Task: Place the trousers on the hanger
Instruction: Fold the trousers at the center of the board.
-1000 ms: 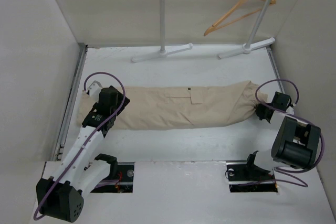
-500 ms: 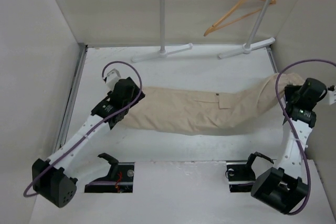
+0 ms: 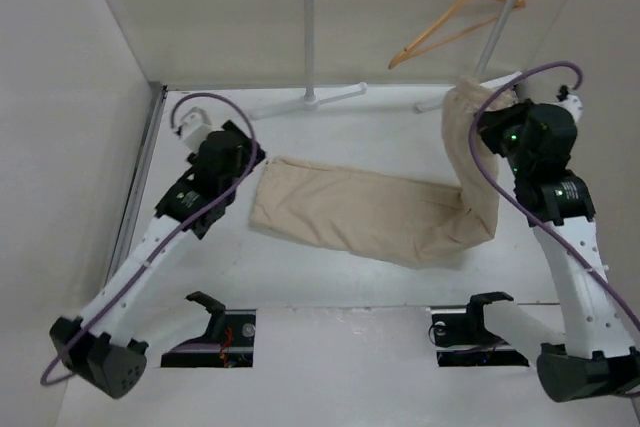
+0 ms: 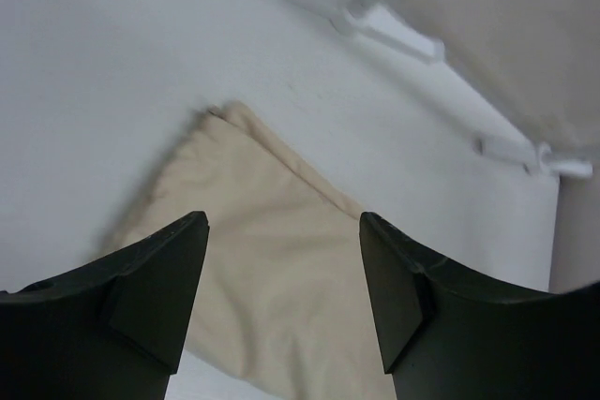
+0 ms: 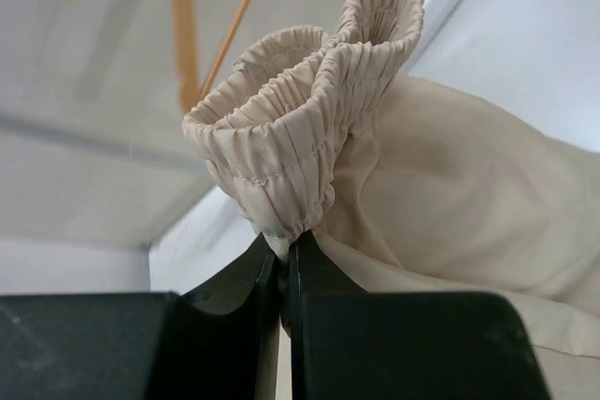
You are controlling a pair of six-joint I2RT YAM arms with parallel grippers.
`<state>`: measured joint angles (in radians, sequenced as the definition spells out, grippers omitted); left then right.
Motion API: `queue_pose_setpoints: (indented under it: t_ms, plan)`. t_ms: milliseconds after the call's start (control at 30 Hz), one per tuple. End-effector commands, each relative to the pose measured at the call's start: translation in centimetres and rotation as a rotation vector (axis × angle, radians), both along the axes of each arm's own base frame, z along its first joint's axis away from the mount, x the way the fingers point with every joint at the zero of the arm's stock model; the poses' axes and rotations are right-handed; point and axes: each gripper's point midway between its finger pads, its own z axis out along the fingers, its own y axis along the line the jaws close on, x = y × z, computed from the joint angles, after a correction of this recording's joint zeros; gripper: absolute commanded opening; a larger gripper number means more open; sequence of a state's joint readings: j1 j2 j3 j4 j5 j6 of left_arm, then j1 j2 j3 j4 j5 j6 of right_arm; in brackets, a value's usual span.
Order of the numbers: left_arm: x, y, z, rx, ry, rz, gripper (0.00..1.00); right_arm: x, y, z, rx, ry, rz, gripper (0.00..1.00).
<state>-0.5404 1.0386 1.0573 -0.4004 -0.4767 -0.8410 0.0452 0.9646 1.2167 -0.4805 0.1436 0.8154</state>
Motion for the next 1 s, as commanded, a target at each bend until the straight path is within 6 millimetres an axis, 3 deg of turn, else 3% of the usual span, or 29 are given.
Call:
queue_pose_setpoints:
  t_ms: [0, 133, 333, 433, 500, 567, 600, 633, 667, 733, 867, 967]
  plan:
    - [-2.1, 7.4, 0.1, 0.024, -0.002, 0.139, 0.64, 0.7, 5.0, 2.8, -0.042, -0.042, 0.06, 0.06]
    - [-3.8, 12.4, -1.7, -0.047, 0.033, 0.235, 0.64, 2.4, 14.3, 1.4, -0.058, 0.027, 0.192, 0.06]
    - [-4.8, 14.7, -3.9, -0.105, 0.067, 0.306, 0.64, 3.3, 31.4, -2.4, -0.09, 0.121, 0.4, 0.04]
    - [-4.5, 15.4, -3.8, -0.098, 0.059, 0.336, 0.64, 2.8, 40.1, -6.8, -0.114, 0.188, 0.488, 0.06]
    - [-4.6, 16.2, -3.4, -0.085, 0.052, 0.368, 0.64, 1.2, 45.8, -10.5, -0.106, 0.259, 0.568, 0.07]
    - [-5.1, 17.4, -3.1, -0.062, 0.052, 0.419, 0.64, -1.3, 49.9, -14.2, -0.099, 0.337, 0.637, 0.16]
    - [-5.4, 17.8, -3.0, -0.053, 0.055, 0.442, 0.64, -2.7, 51.3, -15.6, -0.102, 0.367, 0.67, 0.28]
    - [-5.7, 18.1, -2.9, -0.045, 0.059, 0.456, 0.65, -4.0, 52.0, -16.6, -0.118, 0.389, 0.692, 0.42]
    - [-5.7, 18.1, -2.9, -0.041, 0.06, 0.456, 0.65, -4.5, 51.9, -17.0, -0.136, 0.394, 0.699, 0.49]
    - [-5.6, 18.0, -2.8, -0.041, 0.059, 0.448, 0.65, -4.9, 50.4, -15.9, -0.165, 0.367, 0.69, 0.66]
    - [-4.9, 16.4, -3.6, -0.061, 0.067, 0.387, 0.65, -2.1, 43.4, -12.2, -0.115, 0.287, 0.635, 0.68]
    - [-4.5, 14.0, -4.9, -0.093, 0.091, 0.32, 0.65, -2.1, 37.1, -11.6, -0.104, 0.263, 0.622, 0.63]
